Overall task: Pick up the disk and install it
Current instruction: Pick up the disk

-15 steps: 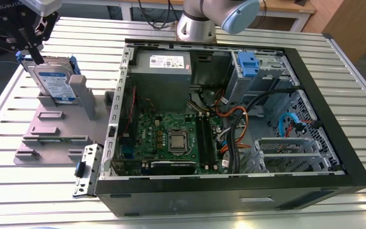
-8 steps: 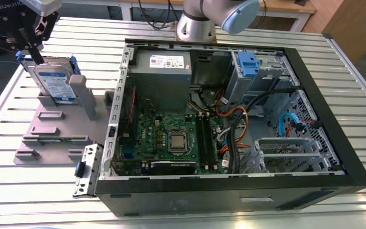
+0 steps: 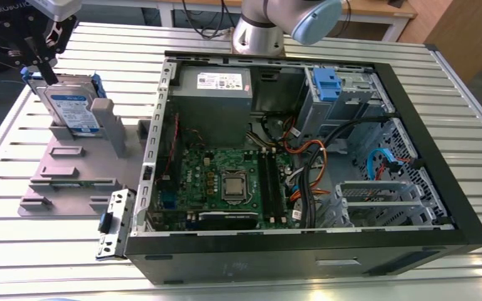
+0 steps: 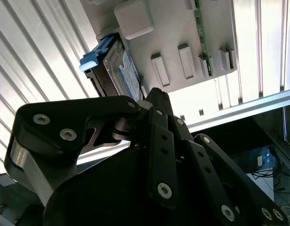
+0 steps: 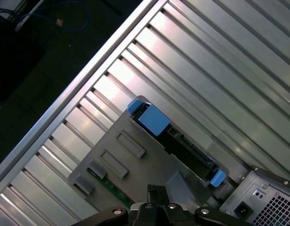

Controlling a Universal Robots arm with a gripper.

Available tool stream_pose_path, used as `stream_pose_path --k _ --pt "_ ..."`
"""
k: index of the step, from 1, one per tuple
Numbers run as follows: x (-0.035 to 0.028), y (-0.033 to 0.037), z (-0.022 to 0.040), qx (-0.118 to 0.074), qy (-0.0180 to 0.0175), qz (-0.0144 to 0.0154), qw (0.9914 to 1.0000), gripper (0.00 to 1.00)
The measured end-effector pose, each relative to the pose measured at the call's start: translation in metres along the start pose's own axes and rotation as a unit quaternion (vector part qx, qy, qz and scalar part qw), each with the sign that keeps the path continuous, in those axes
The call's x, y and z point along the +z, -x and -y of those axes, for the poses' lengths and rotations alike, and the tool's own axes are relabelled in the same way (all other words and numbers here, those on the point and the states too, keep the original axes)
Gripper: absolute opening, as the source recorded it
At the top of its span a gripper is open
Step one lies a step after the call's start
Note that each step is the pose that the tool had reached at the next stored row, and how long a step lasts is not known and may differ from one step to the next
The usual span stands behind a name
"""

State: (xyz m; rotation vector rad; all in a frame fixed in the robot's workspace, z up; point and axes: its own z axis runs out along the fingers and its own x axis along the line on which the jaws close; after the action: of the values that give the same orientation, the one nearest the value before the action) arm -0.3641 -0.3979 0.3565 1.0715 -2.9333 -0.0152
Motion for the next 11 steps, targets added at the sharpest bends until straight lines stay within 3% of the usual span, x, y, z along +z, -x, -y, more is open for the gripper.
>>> stream_pose_path --k 11 --pt "0.0000 0.0000 0.0000 -0.003 -0.0001 -0.0001 1.00000 0.11"
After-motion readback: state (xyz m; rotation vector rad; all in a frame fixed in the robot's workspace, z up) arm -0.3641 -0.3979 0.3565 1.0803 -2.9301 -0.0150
